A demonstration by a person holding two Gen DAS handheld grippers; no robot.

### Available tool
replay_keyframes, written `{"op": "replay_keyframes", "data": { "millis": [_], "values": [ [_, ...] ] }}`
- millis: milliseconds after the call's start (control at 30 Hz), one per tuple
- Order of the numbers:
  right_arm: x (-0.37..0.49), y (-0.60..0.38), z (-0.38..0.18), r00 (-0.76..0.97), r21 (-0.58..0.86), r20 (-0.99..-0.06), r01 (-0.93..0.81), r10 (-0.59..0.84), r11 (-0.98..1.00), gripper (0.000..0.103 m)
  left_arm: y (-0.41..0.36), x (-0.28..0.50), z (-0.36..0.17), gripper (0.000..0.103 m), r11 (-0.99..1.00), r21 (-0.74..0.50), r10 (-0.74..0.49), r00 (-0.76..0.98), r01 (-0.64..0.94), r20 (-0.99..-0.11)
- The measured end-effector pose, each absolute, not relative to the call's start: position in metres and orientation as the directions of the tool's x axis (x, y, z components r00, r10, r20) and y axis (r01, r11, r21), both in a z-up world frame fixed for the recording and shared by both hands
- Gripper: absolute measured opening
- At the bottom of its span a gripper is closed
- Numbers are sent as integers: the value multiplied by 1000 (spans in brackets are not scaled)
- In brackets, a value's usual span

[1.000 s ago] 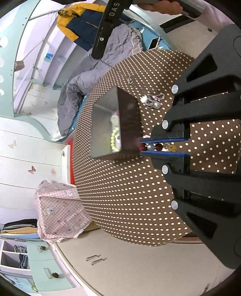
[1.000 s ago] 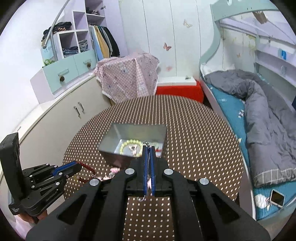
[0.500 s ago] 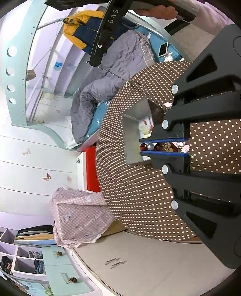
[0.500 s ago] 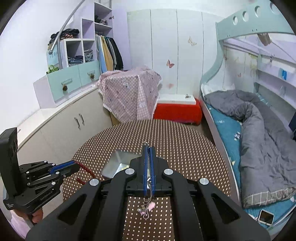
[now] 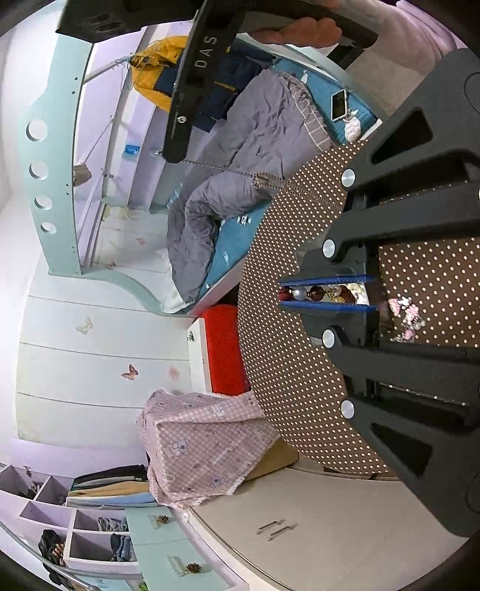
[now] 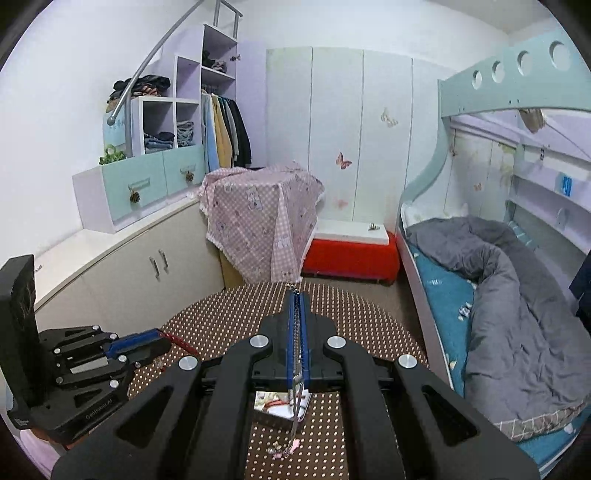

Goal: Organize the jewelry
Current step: 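Lift both tools and carry the chain and red beads above the grey tin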

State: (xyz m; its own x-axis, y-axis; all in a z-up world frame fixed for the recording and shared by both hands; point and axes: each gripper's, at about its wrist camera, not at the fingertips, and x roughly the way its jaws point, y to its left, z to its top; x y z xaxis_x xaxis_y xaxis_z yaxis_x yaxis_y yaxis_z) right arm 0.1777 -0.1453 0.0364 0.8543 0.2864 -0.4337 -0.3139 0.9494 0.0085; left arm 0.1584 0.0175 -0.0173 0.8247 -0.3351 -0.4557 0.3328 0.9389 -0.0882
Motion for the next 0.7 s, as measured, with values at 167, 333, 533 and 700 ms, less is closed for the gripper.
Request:
{"op": "replay_keyframes", "data": {
  "millis": [167,333,533,700],
  "values": [
    [184,-143,61,872,-16,-403,-312,279,950,1,18,169,-3,8,935,-103,-349,826,339,-444],
    [191,-145,79,885,-22,-374,-307,277,951,1,16,183,12,8,934,-107,-352,833,340,-428],
    [206,-150,101,896,-15,-348,-298,274,954,1,12,200,27,8,931,-116,-362,834,346,-416],
    [217,-151,98,888,-4,-355,-315,293,949,2,9,215,27,8,930,-117,-364,831,348,-420]
  ]
}}
